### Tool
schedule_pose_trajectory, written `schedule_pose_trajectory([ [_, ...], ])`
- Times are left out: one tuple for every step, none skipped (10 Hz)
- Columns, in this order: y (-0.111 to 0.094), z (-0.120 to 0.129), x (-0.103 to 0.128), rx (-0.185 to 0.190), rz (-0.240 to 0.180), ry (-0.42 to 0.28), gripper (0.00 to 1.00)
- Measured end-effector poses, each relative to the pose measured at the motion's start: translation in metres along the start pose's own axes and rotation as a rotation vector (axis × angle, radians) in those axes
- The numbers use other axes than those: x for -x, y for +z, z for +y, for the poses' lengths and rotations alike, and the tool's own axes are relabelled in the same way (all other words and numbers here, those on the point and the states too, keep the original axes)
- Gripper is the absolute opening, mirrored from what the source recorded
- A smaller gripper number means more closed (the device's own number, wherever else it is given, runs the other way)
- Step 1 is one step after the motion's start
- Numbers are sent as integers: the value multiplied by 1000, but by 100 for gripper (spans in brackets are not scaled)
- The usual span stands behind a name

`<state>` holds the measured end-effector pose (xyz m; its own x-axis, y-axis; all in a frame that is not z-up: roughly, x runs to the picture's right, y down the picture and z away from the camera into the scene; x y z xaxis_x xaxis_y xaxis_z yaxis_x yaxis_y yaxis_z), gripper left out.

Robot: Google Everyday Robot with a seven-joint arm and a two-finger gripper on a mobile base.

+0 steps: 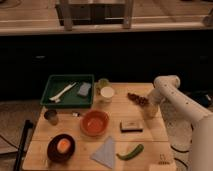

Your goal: Place grapes in red bowl

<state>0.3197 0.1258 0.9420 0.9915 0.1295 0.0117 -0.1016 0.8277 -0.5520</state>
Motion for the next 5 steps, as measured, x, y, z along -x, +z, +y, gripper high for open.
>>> schedule_pose_trajectory([
  [0, 0, 0, 0, 0, 0, 80],
  [0, 0, 0, 0, 0, 0, 80],
  [-1, 0, 0, 0, 0, 0, 80],
  [-1, 0, 0, 0, 0, 1, 80],
  [-1, 1, -1, -2, -1, 6, 80],
])
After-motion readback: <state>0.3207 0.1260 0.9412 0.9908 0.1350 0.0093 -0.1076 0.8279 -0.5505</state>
